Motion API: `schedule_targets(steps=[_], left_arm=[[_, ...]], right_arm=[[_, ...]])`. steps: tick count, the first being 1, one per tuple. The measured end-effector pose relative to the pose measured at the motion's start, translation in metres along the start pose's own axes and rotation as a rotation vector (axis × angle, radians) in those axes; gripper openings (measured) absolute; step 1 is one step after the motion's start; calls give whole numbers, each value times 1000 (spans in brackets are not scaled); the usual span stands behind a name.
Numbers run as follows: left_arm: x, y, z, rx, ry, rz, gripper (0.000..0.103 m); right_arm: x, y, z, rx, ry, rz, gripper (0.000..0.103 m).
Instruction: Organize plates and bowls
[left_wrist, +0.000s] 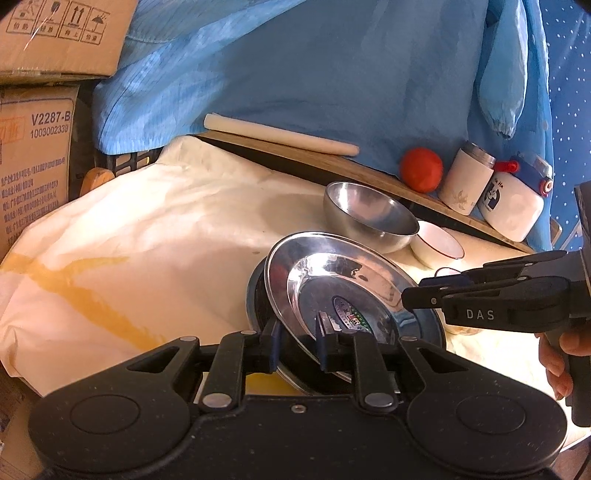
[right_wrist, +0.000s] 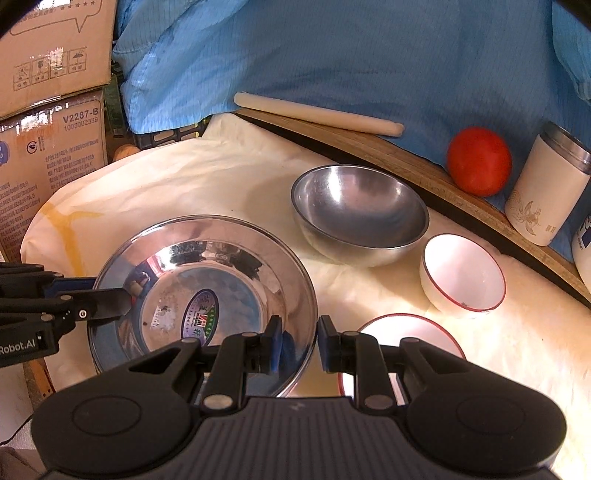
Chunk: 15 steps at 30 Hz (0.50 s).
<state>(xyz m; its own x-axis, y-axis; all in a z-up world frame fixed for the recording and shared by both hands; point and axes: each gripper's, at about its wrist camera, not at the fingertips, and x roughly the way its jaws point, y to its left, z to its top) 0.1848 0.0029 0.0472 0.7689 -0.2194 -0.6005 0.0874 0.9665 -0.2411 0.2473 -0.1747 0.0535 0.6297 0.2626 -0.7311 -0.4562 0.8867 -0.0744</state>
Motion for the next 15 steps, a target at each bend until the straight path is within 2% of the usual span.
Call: schedule_targets(steps=[10, 15], left_arm=[[-3, -3, 1, 32, -4, 11, 24], [-4, -10, 0, 80, -6, 44, 30]], right_arm=[[-2, 0, -3, -3, -13, 12, 29], [-3, -1, -5, 3, -17, 20, 31]])
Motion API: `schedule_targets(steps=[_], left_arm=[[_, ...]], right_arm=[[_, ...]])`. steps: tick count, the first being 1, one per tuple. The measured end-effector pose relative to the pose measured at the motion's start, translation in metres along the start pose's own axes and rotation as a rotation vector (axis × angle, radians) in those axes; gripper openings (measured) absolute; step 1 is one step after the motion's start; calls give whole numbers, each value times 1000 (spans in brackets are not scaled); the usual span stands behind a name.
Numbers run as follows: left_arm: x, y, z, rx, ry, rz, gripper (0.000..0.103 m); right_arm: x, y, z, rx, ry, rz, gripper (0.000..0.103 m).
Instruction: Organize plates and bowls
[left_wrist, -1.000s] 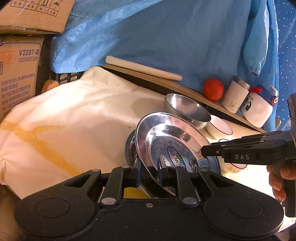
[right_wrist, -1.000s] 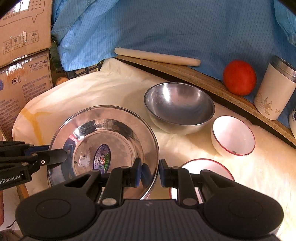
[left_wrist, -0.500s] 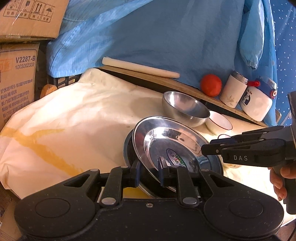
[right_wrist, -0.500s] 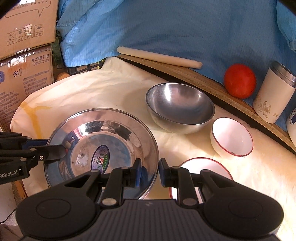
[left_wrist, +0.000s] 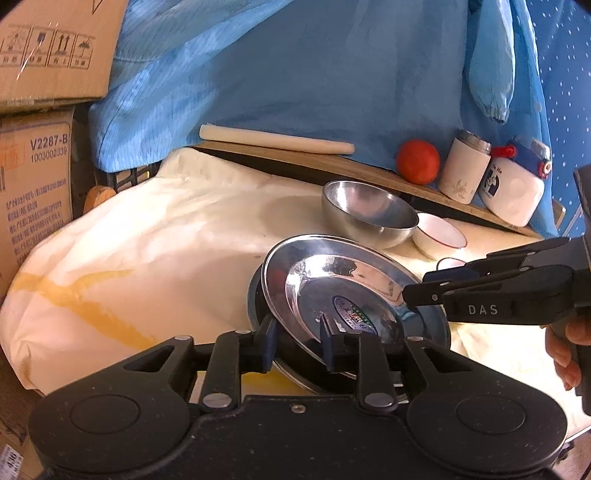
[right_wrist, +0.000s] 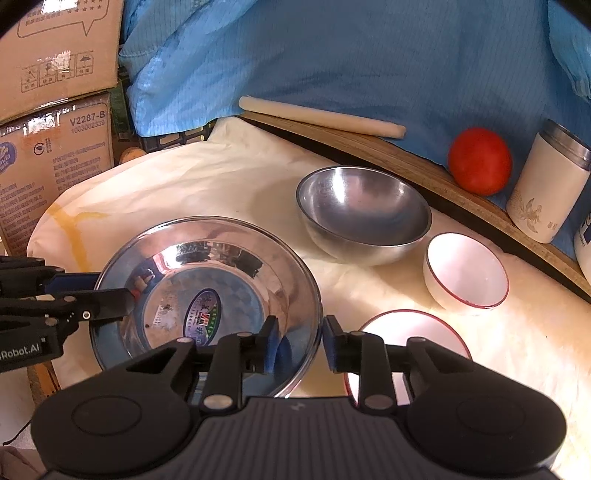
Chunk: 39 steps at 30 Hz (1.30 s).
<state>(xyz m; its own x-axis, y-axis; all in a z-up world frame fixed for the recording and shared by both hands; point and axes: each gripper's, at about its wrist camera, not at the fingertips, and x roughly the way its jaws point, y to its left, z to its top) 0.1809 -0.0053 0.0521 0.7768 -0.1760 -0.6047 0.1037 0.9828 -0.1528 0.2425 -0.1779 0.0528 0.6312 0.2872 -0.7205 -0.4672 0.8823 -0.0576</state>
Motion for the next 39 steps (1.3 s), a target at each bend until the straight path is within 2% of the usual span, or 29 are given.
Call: schedule_targets(steps=[8, 10, 12, 14, 16, 18, 23, 26, 29, 39], left_arm=[[-1, 4, 1, 7, -6, 38, 35], [-2, 7, 1, -5, -13, 37, 44], [-4, 9, 2, -18, -30, 34, 58], [-7, 9, 3, -26, -50, 36, 66], [-10, 10, 4, -35, -74, 38, 76], [-11, 10, 7, -45, -95, 41, 88], [-12, 14, 14, -68, -143, 67, 102], [-10, 17, 20, -85, -170, 80, 102], [-5, 20, 30, -94, -171, 83, 102], [27, 16, 65, -72, -153, 64, 102]], right_arm=[[-3, -2, -3, 11, -12, 18, 34], [-4, -3, -4, 18, -18, 26, 34], [-6, -5, -5, 28, -26, 35, 37], [-7, -8, -5, 39, -36, 44, 50], [-11, -11, -6, 57, -54, 64, 54], [-15, -15, -6, 71, -74, 68, 63], [-26, -29, -5, 112, -133, 73, 84], [-33, -40, -4, 145, -186, 77, 95], [-37, -52, -2, 185, -236, 84, 100], [-33, -98, 20, 279, -318, 90, 103]])
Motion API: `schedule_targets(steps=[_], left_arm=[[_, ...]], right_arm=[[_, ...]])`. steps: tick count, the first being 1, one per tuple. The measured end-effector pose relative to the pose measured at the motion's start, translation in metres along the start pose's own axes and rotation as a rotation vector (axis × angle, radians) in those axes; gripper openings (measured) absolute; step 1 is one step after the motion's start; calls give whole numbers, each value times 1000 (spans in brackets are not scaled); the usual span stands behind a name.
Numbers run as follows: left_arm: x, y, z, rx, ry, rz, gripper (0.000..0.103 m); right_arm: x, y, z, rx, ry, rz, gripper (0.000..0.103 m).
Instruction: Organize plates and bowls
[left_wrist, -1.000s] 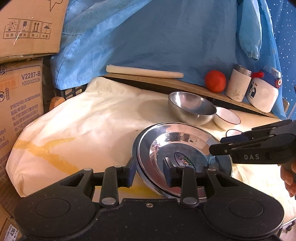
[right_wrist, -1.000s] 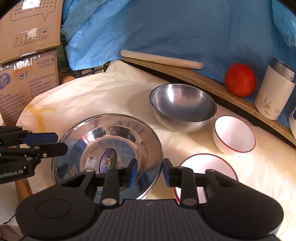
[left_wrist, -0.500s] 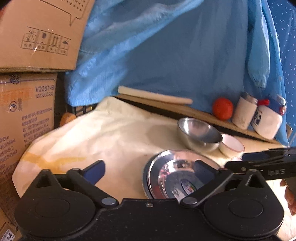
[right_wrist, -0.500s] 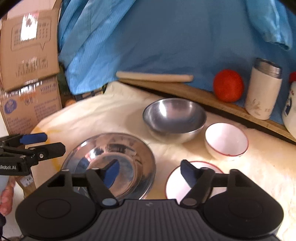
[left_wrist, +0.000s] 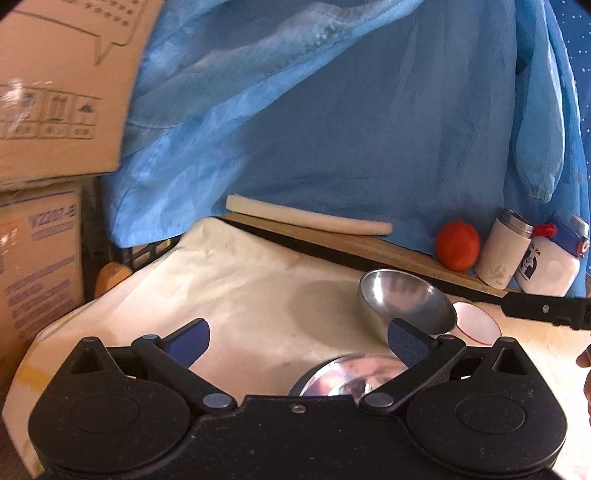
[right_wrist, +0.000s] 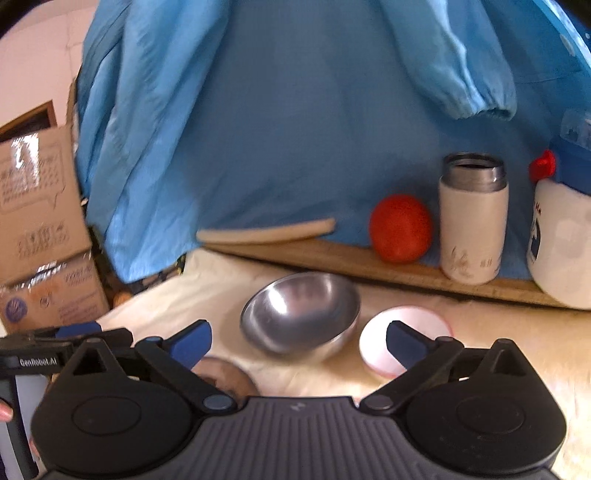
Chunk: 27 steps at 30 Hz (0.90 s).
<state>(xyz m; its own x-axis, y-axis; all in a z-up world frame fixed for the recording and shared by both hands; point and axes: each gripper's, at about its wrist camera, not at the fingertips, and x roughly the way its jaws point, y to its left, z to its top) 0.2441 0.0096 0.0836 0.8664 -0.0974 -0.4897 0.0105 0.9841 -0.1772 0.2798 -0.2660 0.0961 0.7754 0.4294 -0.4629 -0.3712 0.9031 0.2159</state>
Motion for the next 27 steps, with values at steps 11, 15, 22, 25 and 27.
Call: schedule_targets(steps=[11, 15, 22, 25, 27], left_arm=[[61, -24, 24, 25, 82, -51, 102], [83, -35, 26, 35, 129, -65, 102], [109, -41, 24, 10, 208, -84, 102], [118, -43, 24, 5, 234, -93, 102], [123, -44, 23, 5, 250, -94, 102]], right_arm=[[42, -34, 28, 62, 29, 15, 103], [60, -35, 39, 45, 73, 6, 103], [83, -47, 40, 93, 120, 10, 102], [90, -54, 38, 121, 140, 33, 102], [95, -58, 36, 145, 145, 55, 102]])
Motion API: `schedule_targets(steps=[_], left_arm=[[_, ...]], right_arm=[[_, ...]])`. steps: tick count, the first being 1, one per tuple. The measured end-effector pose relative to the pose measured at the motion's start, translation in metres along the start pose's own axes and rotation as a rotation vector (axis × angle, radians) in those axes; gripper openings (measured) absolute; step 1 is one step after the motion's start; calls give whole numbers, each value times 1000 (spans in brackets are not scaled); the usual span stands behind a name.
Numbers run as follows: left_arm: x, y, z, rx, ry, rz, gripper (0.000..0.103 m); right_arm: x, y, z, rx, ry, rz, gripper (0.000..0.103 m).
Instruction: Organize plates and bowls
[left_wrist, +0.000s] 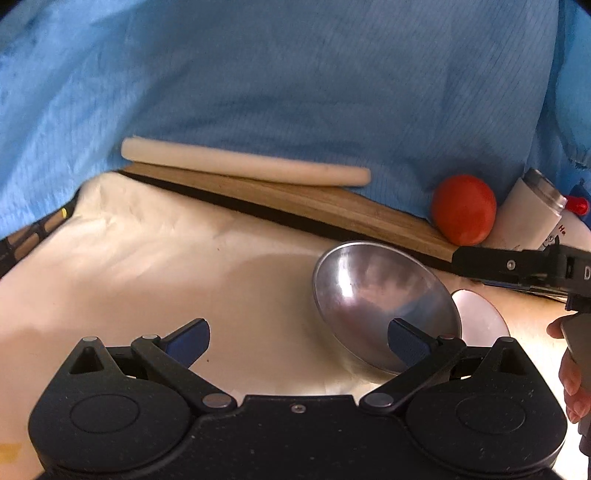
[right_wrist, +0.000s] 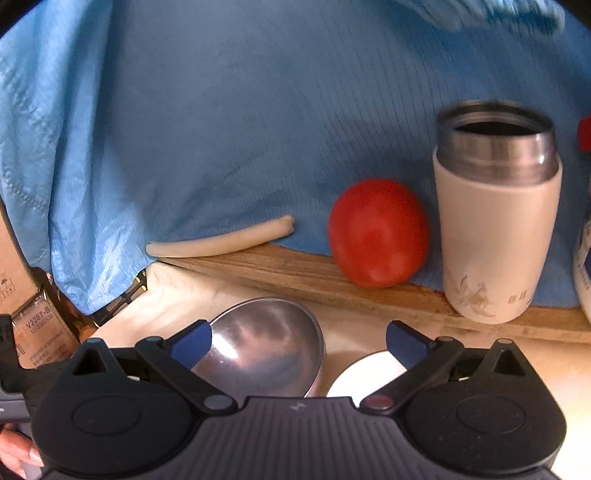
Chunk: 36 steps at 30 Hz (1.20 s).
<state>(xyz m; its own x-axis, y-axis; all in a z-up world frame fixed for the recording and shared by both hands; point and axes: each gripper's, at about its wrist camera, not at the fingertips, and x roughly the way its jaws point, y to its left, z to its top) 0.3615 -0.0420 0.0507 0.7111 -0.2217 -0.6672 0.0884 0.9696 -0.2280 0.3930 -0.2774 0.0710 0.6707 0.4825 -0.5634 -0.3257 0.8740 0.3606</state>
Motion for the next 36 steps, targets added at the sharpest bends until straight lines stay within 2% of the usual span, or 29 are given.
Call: schedule_targets(steps=[6, 8, 15, 19, 23, 34, 36], left_arm=[[10, 0, 1, -6, 31, -8, 102], [12, 0, 2, -14, 44, -15, 102], [14, -1, 2, -26, 47, -45, 99], [17, -3, 3, -23, 61, -61, 95], [19, -5, 3, -17, 69, -77, 85], [22, -8, 0, 3, 85, -109, 62], [22, -9, 1, 5, 86, -114, 55]], right_arm=[[13, -7, -2, 36, 11, 48, 97], [13, -9, -4, 40, 17, 58, 91], [21, -5, -9, 28, 27, 40, 81], [23, -5, -10, 25, 38, 41, 71], [27, -2, -13, 14, 52, 33, 58], [28, -2, -16, 6, 57, 10, 45], [28, -2, -16, 2, 60, 4, 42]])
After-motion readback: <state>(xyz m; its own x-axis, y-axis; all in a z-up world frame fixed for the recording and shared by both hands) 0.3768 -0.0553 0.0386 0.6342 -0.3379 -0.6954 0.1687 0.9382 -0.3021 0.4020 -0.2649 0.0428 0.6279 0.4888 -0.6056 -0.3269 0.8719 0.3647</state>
